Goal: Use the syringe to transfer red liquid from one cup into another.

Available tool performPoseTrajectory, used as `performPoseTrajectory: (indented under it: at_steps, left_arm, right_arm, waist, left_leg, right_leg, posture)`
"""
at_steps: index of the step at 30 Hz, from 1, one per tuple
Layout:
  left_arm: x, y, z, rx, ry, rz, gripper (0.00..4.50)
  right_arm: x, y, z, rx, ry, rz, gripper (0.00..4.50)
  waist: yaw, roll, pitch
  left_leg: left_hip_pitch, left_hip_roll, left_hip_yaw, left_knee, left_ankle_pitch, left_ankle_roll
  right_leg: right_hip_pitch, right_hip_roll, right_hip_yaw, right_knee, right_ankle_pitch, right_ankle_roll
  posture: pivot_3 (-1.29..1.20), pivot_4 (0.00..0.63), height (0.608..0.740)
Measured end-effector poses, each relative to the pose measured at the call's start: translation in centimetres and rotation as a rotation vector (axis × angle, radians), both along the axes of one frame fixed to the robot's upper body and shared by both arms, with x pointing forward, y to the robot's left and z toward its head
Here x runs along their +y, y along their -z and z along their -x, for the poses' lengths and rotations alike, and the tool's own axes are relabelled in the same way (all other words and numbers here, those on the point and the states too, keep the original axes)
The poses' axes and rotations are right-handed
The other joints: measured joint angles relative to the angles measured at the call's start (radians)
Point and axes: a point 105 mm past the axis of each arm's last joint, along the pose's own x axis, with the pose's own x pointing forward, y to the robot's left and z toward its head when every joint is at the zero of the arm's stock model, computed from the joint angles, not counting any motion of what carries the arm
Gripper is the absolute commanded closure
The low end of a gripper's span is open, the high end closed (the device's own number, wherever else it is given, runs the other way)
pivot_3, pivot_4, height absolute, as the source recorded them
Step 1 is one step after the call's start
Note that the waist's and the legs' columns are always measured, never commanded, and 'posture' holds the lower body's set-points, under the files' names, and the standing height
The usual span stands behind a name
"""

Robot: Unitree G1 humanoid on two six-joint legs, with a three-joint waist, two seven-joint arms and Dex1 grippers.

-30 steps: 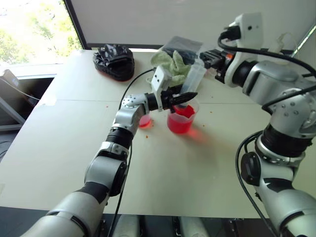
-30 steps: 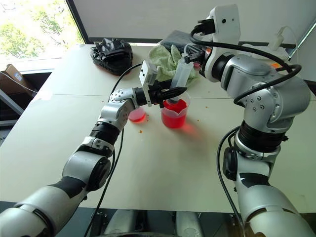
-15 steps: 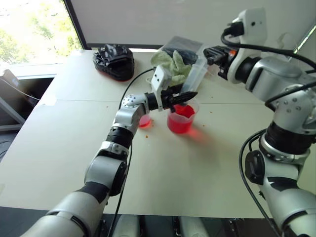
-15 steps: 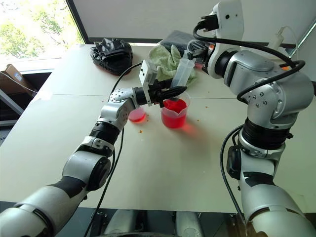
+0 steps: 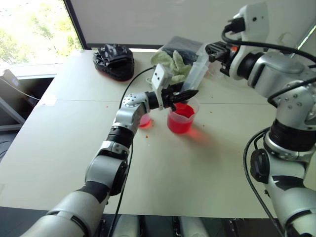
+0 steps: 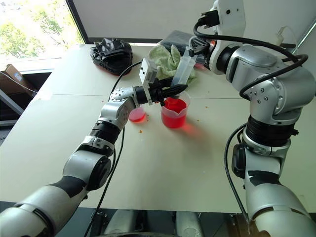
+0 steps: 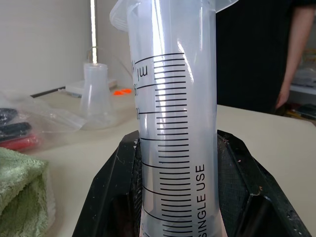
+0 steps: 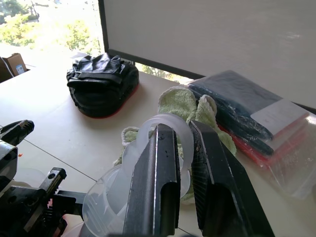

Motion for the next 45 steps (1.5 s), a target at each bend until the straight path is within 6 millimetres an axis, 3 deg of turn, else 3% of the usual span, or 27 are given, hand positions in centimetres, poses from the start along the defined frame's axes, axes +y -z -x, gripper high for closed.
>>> performPoseTrajectory:
  at_steps: [15,18,22,27,31,40,45]
  left_arm:
    - [0.0,0.0,0.0,0.0,-0.001,0.0,3.11]
    - [0.1,0.0,0.0,0.0,-0.001,0.001,3.11]
    - [0.3,0.0,0.2,-0.012,0.008,0.001,3.11]
    - [0.2,-0.1,0.3,-0.017,0.015,0.001,3.11]
    - [-0.1,0.1,0.5,-0.016,0.036,-0.006,3.11]
    - [-0.1,0.4,0.5,-0.015,0.038,-0.006,3.11]
    - [-0.1,0.4,0.5,-0.019,0.033,-0.002,3.11]
  right_arm:
    - [0.1,0.0,0.0,-0.002,-0.008,0.005,4.41]
    - [0.1,-0.1,0.1,-0.007,-0.01,0.007,3.33]
    - [-0.7,-0.4,0.2,-0.016,0.02,0.009,1.32]
    - [-1.0,-0.5,0.4,-0.014,0.017,0.008,1.32]
    - [-2.1,-0.5,1.5,0.003,-0.01,0.078,1.32]
    - [-2.7,-0.4,3.1,0.03,-0.103,0.153,1.32]
    - [-2.5,-0.5,3.6,0.048,-0.185,0.067,1.32]
  waist:
    - [0.0,0.0,0.0]
    - [0.001,0.0,0.0]
    - [0.001,0.0,0.0]
    - [0.001,0.0,0.0]
    - [0.007,0.0,0.0]
    - [0.004,0.0,0.0]
    - [0.005,0.0,0.0]
  left_leg:
    - [0.0,0.0,0.0,0.0,0.0,0.0]
    - [0.0,0.0,0.0,0.0,0.0,0.0]
    - [0.0,0.0,0.0,0.0,0.0,0.0]
    - [0.0,0.0,0.0,0.0,0.0,0.0]
    - [-0.001,0.0,0.0,0.0,0.0,0.0]
    - [0.0,0.0,0.0,0.0,0.0,0.001]
    - [0.0,0.0,0.0,0.0,0.0,0.0]
  right_leg:
    - [0.0,0.0,0.0,0.0,0.0,0.0]
    - [0.0,0.0,0.0,0.0,0.0,0.0]
    - [0.0,0.0,0.0,0.0,0.0,0.0]
    - [0.0,0.0,0.0,0.0,0.0,0.0]
    - [0.0,0.0,0.0,-0.001,0.0,0.0]
    - [0.0,0.0,0.0,-0.001,0.0,0.0]
    - [0.0,0.0,0.0,-0.001,0.0,0.0]
  posture:
    - [0.0,0.15,0.711]
    - [0.0,0.15,0.711]
    - [0.0,0.15,0.711]
    - [0.0,0.15,0.711]
    - [0.0,0.15,0.711]
    - [0.0,0.15,0.711]
    - [0.0,0.15,0.711]
